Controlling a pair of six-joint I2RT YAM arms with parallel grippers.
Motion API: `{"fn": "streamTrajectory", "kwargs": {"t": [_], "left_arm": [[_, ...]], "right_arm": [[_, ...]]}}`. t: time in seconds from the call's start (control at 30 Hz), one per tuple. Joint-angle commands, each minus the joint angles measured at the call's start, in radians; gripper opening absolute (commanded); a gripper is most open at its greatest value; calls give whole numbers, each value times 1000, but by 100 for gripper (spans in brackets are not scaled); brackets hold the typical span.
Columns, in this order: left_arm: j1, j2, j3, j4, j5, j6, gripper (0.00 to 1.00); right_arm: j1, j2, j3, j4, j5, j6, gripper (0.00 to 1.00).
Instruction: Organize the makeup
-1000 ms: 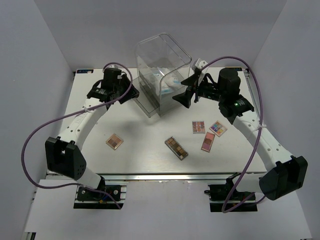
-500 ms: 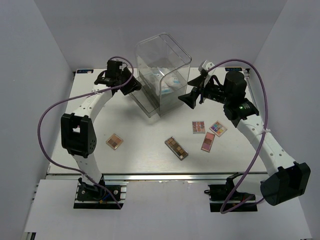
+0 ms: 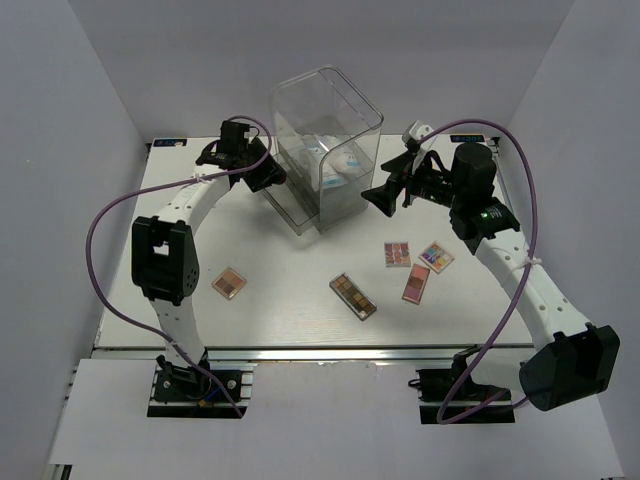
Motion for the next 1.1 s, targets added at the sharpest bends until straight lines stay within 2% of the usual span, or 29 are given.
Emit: {"fn": "streamTrajectory", "kwargs": {"t": [0.0,0.1,0.23,0.47,0.57,0.6,0.67,0.7,0.73,0.8,0.9,1.0,1.03,1.07], "left_arm": [[-3,-12,10,-1,18,3,58],[-4,-9,7,-7,21,2,66],[-4,-16,1,-4,26,2,72],[-4,-32,15,-1,34,-3,72],[-3,-78,3,28,29,-9,64],[-1,-95,-3,36,20,-9,53],[10,-153,-40,63,18,-14,38],[17,-177,-63,76,18,-21,24],[36,-203,-92,89,26,-37,18],[57,-285,-201,145,37,-57,10],[100,-370,-356,198,63,-89,3],[134,-403,-469,232,98,-110,1],[139,-405,-489,240,103,-112,1],[140,-405,-503,243,103,-112,1]], "right_arm": [[-6,-29,-12,55,-4,12,89],[-6,-27,-14,54,-4,12,89],[-6,-26,-14,54,-4,16,89],[-8,-30,-21,48,7,18,89],[-17,-27,-20,51,28,38,89],[-22,-24,-18,52,37,65,89],[-26,-16,-15,52,71,97,89],[-29,-13,-14,54,85,133,89],[-36,-9,-14,54,99,166,88],[-42,4,-11,58,126,223,86],[-59,24,-7,75,140,284,81],[-86,53,9,81,157,331,65],[-91,69,15,81,165,338,52],[-94,76,23,81,166,340,45]]}}
